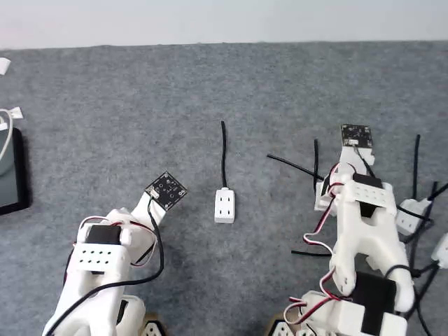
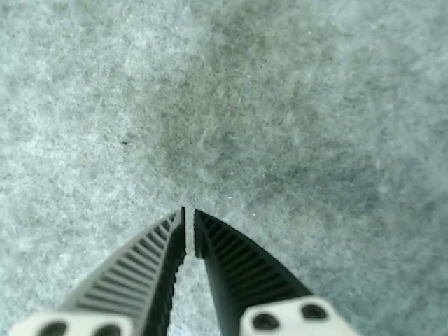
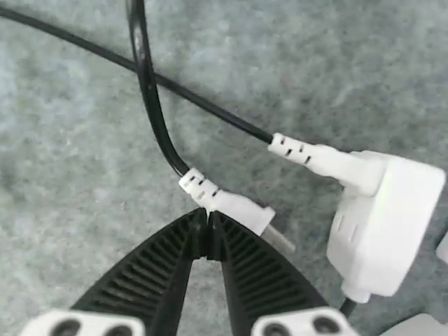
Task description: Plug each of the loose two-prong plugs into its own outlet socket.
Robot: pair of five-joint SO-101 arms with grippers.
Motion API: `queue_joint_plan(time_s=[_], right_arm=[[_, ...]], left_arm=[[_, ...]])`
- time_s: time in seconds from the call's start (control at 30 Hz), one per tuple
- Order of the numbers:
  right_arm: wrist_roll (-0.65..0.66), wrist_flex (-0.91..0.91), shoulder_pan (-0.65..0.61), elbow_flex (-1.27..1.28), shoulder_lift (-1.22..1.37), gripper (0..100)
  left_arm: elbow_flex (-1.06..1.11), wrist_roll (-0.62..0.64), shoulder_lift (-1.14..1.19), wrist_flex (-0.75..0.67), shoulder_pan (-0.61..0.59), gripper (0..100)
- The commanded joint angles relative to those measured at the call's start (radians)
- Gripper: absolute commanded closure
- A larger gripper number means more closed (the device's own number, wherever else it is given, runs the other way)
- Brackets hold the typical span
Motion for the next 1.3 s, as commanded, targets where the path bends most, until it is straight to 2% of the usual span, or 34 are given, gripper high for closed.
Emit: queue_joint_plan(time_s=[0.0, 0.33, 0.6, 0.8, 0.93, 1.13, 1.27], right_arm=[[0.006, -0.031, 0.013, -0.069, -0.01, 99.0], [0.014, -0.074, 0.079, -0.069, -0.008, 99.0], [0.109, 0.074, -0.081, -0.037, -0.012, 99.0], [0.15, 0.082, -0.105, -0.014, -0.012, 99.0], [0.147, 0.082, -0.09, -0.012, -0.022, 98.9], [0.089, 0.054, 0.013, 0.014, -0.119, 98.9], [0.106, 0.045, 0.068, 0.052, -0.127, 99.0]], left_arm=[[-0.012, -0.012, -0.012, -0.012, -0.003, 99], [-0.012, -0.012, -0.012, -0.012, -0.003, 99], [-0.012, -0.011, -0.012, -0.012, -0.003, 99], [-0.012, -0.009, -0.012, -0.012, -0.003, 99], [-0.012, -0.009, -0.012, -0.014, -0.003, 99], [-0.012, -0.009, -0.012, -0.014, -0.003, 99], [-0.012, -0.009, -0.012, -0.014, -0.003, 99]])
